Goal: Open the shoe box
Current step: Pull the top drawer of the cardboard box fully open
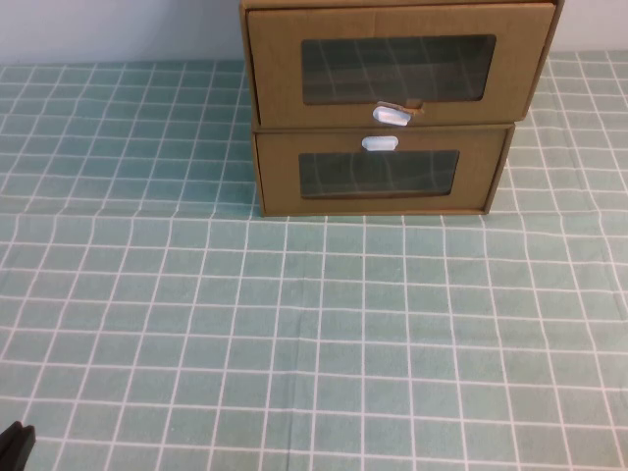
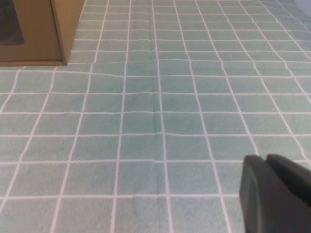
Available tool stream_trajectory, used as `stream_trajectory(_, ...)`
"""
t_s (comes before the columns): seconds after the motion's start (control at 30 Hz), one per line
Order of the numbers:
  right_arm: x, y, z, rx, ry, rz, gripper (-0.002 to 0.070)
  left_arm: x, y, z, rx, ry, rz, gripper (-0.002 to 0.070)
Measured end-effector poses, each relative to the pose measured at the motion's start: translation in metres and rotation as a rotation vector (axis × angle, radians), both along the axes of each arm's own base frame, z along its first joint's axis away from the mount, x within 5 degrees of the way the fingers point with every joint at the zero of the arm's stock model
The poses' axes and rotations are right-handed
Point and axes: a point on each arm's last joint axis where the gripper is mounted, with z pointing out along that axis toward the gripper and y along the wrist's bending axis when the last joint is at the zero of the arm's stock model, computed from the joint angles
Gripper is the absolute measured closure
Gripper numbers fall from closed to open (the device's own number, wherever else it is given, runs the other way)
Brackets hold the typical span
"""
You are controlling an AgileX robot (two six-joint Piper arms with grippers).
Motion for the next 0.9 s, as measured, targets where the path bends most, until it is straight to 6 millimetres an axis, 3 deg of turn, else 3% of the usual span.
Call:
stream_trajectory(0.73,0.0,0.0,0.0,0.0,0.0,0.0,0.069,0.0001,0.0,0.0005,-0.001,-0.006,0.001,0.068)
stream_trajectory(0.9,0.002,-0.0003,0.0081,-0.005,-0.091,-0.002,0.0689,0.0014,0.0002,0.0056,-0.014,-0.062,0.006,0.068)
